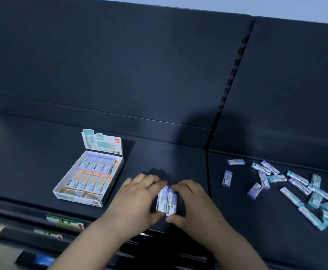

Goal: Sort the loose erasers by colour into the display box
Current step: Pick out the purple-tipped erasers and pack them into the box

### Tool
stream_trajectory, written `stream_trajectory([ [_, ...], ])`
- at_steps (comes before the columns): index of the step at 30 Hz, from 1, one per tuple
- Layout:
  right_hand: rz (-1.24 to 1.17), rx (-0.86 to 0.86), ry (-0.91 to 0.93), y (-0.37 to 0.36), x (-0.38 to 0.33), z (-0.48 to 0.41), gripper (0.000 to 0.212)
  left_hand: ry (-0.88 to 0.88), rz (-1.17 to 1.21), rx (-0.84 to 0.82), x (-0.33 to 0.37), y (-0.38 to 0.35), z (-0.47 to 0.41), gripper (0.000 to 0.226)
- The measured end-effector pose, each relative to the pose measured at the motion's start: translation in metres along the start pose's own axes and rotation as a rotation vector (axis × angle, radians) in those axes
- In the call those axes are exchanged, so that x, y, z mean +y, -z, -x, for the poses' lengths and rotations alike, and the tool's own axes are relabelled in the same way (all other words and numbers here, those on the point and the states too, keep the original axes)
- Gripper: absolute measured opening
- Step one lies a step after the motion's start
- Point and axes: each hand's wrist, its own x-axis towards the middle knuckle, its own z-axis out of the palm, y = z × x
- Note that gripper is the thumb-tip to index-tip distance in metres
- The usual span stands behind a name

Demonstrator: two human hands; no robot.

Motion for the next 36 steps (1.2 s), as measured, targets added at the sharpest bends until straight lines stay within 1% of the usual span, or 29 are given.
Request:
stream_trajectory([
  [4, -0.014, -0.009, 0.031, -0.002, -0.007, -0.006, 0.059, 0.027, -0.027, -0.001, -0.003, 0.012, 0.005, 0.062],
  [11, 0.012, -0.002, 0.053, -0.017, -0.034, -0.029, 0.062, 0.065, -0.002, -0.02, -0.037, 0.025, 0.015, 0.065],
  [15, 0.043, 0.015, 0.035, -0.033, -0.059, -0.047, 0.064, 0.04, 0.037, -0.036, -0.072, 0.029, 0.023, 0.066],
  [19, 0.092, 0.049, 0.002, -0.054, -0.092, -0.074, 0.064, -0.001, 0.015, -0.093, -0.123, 0.041, 0.025, 0.065],
  [22, 0.114, 0.093, -0.051, -0.068, -0.117, -0.096, 0.066, -0.026, 0.028, -0.119, -0.171, 0.058, 0.029, 0.067],
  [26, 0.163, 0.12, -0.215, -0.078, -0.134, -0.113, 0.068, -0.01, 0.009, -0.191, -0.221, 0.072, 0.032, 0.067],
  [29, 0.178, 0.124, -0.282, -0.083, -0.14, -0.118, 0.069, -0.033, 0.056, -0.277, -0.232, 0.074, 0.034, 0.071],
  [31, 0.215, 0.096, -0.313, -0.085, -0.143, -0.122, 0.069, -0.08, 0.053, -0.26, -0.236, 0.071, 0.036, 0.073],
  [36, 0.277, 0.038, -0.324, -0.086, -0.139, -0.134, 0.067, -0.078, 0.067, -0.304, -0.235, 0.064, 0.038, 0.072],
])
